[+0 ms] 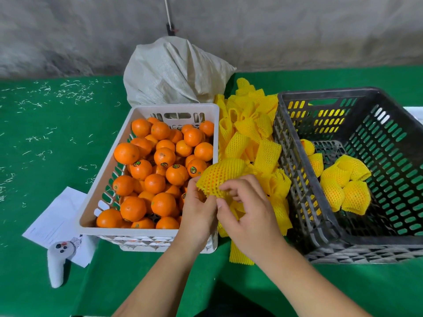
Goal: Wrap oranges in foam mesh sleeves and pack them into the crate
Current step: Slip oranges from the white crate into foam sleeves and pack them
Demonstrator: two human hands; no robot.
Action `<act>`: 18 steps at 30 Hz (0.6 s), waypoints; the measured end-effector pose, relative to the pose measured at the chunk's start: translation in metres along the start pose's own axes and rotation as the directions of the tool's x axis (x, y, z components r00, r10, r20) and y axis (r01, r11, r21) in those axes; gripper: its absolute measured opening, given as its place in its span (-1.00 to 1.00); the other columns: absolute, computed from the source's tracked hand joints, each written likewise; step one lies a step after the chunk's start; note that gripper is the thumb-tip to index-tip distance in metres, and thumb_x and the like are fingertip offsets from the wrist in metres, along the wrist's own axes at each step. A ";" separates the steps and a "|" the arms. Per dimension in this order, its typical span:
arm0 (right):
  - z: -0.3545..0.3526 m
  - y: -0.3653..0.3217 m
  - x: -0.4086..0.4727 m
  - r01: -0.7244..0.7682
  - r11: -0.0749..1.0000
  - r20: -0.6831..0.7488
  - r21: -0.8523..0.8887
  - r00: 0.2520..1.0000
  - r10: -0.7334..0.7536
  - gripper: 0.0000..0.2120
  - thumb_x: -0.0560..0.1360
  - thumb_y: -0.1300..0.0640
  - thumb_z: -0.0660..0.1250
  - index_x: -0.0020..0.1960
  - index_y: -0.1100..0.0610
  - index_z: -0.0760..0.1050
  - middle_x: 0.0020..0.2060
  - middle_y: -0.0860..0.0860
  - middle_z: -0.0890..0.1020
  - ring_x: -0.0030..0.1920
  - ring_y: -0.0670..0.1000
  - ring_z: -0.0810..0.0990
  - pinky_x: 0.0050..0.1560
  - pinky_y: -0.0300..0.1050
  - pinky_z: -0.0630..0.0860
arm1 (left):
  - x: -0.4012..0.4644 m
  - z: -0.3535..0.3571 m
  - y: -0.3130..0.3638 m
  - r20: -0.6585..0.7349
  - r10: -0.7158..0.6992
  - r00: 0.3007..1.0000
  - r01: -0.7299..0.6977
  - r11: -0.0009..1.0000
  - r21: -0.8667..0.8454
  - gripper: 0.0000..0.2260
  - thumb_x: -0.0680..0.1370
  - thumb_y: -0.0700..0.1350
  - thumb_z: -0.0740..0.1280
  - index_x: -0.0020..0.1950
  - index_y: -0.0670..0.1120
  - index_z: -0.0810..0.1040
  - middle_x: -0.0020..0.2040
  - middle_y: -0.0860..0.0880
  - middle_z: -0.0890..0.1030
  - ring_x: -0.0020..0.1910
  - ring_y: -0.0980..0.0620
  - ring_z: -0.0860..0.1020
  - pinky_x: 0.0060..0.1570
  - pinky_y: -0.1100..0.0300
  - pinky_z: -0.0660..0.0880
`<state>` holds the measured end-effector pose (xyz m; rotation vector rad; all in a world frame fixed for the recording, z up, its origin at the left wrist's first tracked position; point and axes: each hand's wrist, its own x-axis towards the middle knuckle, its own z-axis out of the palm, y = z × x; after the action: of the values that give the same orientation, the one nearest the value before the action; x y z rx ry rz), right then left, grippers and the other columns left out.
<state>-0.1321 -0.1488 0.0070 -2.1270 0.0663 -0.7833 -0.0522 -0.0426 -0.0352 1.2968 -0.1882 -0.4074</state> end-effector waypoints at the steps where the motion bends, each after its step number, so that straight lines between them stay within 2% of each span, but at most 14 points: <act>1: 0.001 0.001 -0.002 -0.065 0.997 -0.027 0.030 0.997 0.066 -0.69 0.50 -0.02 0.38 0.20 0.01 0.45 0.08 -0.15 0.42 0.10 -0.15 0.48 0.01 -0.35 0.47 | 0.000 -0.001 -0.001 0.004 0.003 1.000 -0.003 1.000 0.018 -0.69 0.59 -0.28 0.40 0.28 -0.04 0.47 0.03 0.03 0.72 0.05 -0.06 0.66 0.03 0.05 0.65; 3: 0.002 0.003 -0.004 -0.112 0.993 -0.018 0.022 0.993 0.113 -0.55 0.46 -0.11 0.40 0.26 -0.04 0.35 0.12 -0.18 0.34 0.15 -0.20 0.41 0.04 -0.44 0.40 | -0.002 -0.002 0.000 0.000 0.007 1.000 -0.007 0.999 0.047 -0.68 0.55 -0.23 0.45 0.24 0.00 0.47 -0.01 0.08 0.71 0.04 -0.06 0.67 0.03 0.02 0.65; 6: -0.001 0.006 -0.002 -0.011 0.999 0.035 -0.035 0.999 0.013 -0.51 0.48 -0.13 0.40 0.32 0.00 0.36 0.18 -0.15 0.32 0.13 -0.23 0.40 0.05 -0.46 0.41 | -0.003 -0.001 0.003 -0.002 0.021 1.000 -0.021 1.000 0.005 -0.64 0.51 -0.21 0.41 0.28 -0.04 0.46 -0.01 0.06 0.71 0.03 -0.02 0.68 0.05 -0.01 0.65; 8: -0.005 0.010 0.001 0.076 0.996 0.045 -0.046 0.996 -0.074 -0.57 0.53 -0.08 0.40 0.32 0.04 0.41 0.19 -0.08 0.36 0.14 -0.17 0.44 0.09 -0.40 0.45 | -0.002 -0.001 0.004 0.027 0.038 0.999 -0.037 0.999 -0.039 -0.59 0.54 -0.25 0.36 0.38 -0.18 0.42 0.12 -0.14 0.69 0.10 -0.11 0.66 0.12 -0.11 0.63; 9: -0.007 0.012 0.002 0.128 0.990 0.042 -0.057 0.991 -0.125 -0.60 0.55 -0.02 0.39 0.33 0.07 0.43 0.18 -0.04 0.38 0.15 -0.11 0.47 0.11 -0.33 0.49 | -0.002 -0.001 0.004 0.044 0.051 0.998 -0.049 0.998 -0.047 -0.57 0.55 -0.25 0.35 0.41 -0.25 0.39 0.17 -0.26 0.64 0.11 -0.19 0.63 0.11 -0.17 0.62; 10: -0.009 0.015 0.002 0.163 0.984 0.031 -0.070 0.986 -0.161 -0.63 0.56 0.05 0.37 0.33 0.10 0.45 0.18 -0.01 0.40 0.16 -0.06 0.50 0.11 -0.27 0.53 | -0.002 -0.001 0.004 0.053 0.059 0.997 -0.056 0.997 -0.048 -0.54 0.55 -0.21 0.38 0.41 -0.28 0.37 0.16 -0.29 0.62 0.07 -0.21 0.61 0.04 -0.16 0.62; 12: -0.010 0.018 0.003 0.147 0.985 -0.020 -0.086 0.989 -0.149 -0.64 0.54 0.15 0.32 0.32 0.16 0.47 0.19 0.01 0.42 0.18 -0.03 0.51 0.13 -0.22 0.55 | -0.004 -0.001 0.005 0.048 0.041 0.998 -0.039 0.998 -0.046 -0.48 0.51 -0.09 0.45 0.42 -0.16 0.37 0.09 -0.14 0.64 -0.01 -0.11 0.62 -0.13 -0.01 0.62; 13: -0.010 0.019 0.003 0.105 0.991 -0.045 -0.078 0.993 -0.109 -0.62 0.52 0.17 0.29 0.32 0.18 0.48 0.19 0.01 0.42 0.20 -0.05 0.50 0.15 -0.24 0.53 | -0.005 -0.001 0.004 0.052 0.029 0.998 -0.026 0.998 -0.048 -0.46 0.51 -0.07 0.46 0.43 -0.07 0.37 0.08 -0.07 0.65 0.00 -0.07 0.64 -0.12 0.02 0.63; 15: -0.008 0.018 0.002 0.044 0.998 -0.051 -0.054 0.998 -0.046 -0.58 0.48 0.20 0.25 0.33 0.16 0.46 0.21 0.00 0.43 0.21 -0.09 0.47 0.20 -0.32 0.46 | -0.005 -0.005 0.002 0.094 0.033 0.995 -0.031 0.999 -0.027 -0.42 0.52 -0.13 0.45 0.50 0.04 0.34 0.12 -0.08 0.62 0.08 -0.09 0.63 -0.03 -0.03 0.63; 18: -0.007 0.018 0.000 0.024 0.999 -0.043 -0.047 0.999 -0.027 -0.51 0.39 0.34 0.25 0.30 0.08 0.43 0.21 -0.02 0.42 0.22 -0.13 0.43 0.22 -0.41 0.40 | -0.005 -0.011 0.001 0.187 0.068 0.980 -0.085 0.993 0.086 -0.31 0.52 -0.17 0.56 0.57 0.00 0.32 0.31 -0.11 0.58 0.31 -0.17 0.57 0.22 -0.13 0.58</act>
<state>-0.1321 -0.1654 -0.0031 -2.1589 0.0813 -0.8506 -0.0530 -0.0310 -0.0370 1.3398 -0.4156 -0.4568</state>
